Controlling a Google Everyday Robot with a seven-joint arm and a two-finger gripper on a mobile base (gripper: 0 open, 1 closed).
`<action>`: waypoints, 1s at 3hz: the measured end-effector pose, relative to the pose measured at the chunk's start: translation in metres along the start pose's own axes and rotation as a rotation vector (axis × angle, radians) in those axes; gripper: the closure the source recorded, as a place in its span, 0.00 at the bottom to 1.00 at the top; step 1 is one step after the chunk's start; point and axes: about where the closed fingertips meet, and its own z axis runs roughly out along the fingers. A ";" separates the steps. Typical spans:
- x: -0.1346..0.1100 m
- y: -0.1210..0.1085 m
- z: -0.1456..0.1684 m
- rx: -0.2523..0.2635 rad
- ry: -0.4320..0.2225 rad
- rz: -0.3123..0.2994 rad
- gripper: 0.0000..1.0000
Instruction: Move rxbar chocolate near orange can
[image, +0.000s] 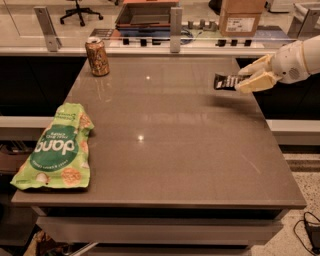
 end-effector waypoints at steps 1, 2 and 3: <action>-0.018 0.001 0.000 0.017 0.016 -0.031 1.00; -0.037 0.002 0.006 0.020 0.033 -0.065 1.00; -0.060 0.004 0.020 0.017 0.050 -0.091 1.00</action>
Offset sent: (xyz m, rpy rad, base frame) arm 0.0077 0.0465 0.0440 -0.1007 -0.0742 0.0301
